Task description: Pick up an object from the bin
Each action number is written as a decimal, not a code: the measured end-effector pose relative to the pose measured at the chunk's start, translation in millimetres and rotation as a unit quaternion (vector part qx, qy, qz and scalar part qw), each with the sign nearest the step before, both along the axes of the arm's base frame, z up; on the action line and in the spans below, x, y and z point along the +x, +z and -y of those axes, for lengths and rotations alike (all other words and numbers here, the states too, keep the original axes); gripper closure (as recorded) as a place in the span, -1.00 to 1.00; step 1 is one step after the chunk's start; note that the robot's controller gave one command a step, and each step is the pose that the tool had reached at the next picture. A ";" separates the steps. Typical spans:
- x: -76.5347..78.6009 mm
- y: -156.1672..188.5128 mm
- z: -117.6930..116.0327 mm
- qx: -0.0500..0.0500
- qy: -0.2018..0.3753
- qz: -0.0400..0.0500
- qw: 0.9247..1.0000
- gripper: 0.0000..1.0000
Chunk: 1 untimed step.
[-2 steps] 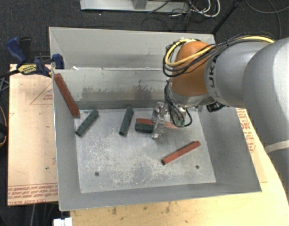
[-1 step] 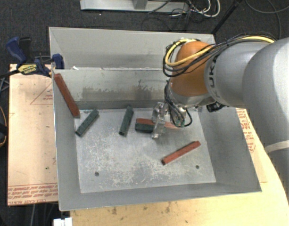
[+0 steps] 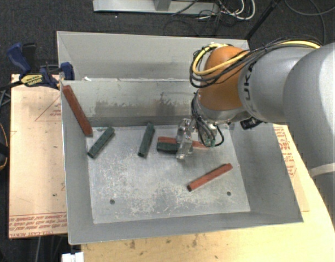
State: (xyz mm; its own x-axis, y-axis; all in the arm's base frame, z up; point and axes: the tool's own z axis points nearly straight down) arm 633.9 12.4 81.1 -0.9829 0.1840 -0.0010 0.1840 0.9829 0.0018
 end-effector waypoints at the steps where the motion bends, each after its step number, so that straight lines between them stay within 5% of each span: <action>1: -2.7 68.3 -30.9 0.000 0.080 0.001 0.997 1.00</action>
Offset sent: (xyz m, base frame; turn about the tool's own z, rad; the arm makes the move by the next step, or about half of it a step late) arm 0.0000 0.0000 0.0000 0.0000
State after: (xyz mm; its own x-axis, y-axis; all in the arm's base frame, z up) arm 631.2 43.3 149.4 -0.9997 0.0248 -0.0031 0.0248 0.9997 0.0012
